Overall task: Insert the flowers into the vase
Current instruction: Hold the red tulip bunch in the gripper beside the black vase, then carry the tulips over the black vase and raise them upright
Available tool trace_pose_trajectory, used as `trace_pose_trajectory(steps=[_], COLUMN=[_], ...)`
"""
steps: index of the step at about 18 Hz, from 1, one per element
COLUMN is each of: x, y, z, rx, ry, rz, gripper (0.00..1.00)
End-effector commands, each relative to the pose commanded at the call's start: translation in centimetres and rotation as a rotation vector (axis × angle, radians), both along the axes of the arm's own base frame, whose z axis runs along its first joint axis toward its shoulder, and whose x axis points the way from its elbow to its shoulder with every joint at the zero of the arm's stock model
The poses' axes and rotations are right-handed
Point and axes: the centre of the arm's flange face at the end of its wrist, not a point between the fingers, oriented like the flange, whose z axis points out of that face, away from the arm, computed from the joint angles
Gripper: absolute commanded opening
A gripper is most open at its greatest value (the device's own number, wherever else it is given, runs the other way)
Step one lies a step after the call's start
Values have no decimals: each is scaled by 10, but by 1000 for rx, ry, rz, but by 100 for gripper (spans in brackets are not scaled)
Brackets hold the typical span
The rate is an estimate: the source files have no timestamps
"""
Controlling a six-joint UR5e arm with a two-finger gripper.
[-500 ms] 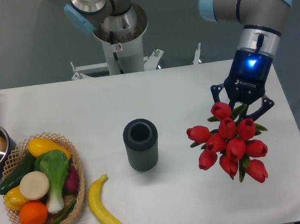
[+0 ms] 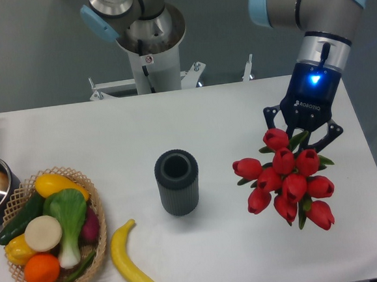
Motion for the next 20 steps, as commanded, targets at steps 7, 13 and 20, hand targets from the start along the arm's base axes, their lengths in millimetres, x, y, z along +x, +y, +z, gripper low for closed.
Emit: trace_pose_trajectory(steps=[7,13,20], x=[10,36,68], y=[11,39,55], z=[-4,-1,-12], rx=[8,161,388], ry=[-8,-73,-170], rz=[-28,-153,-303], gripper=[25,21,21])
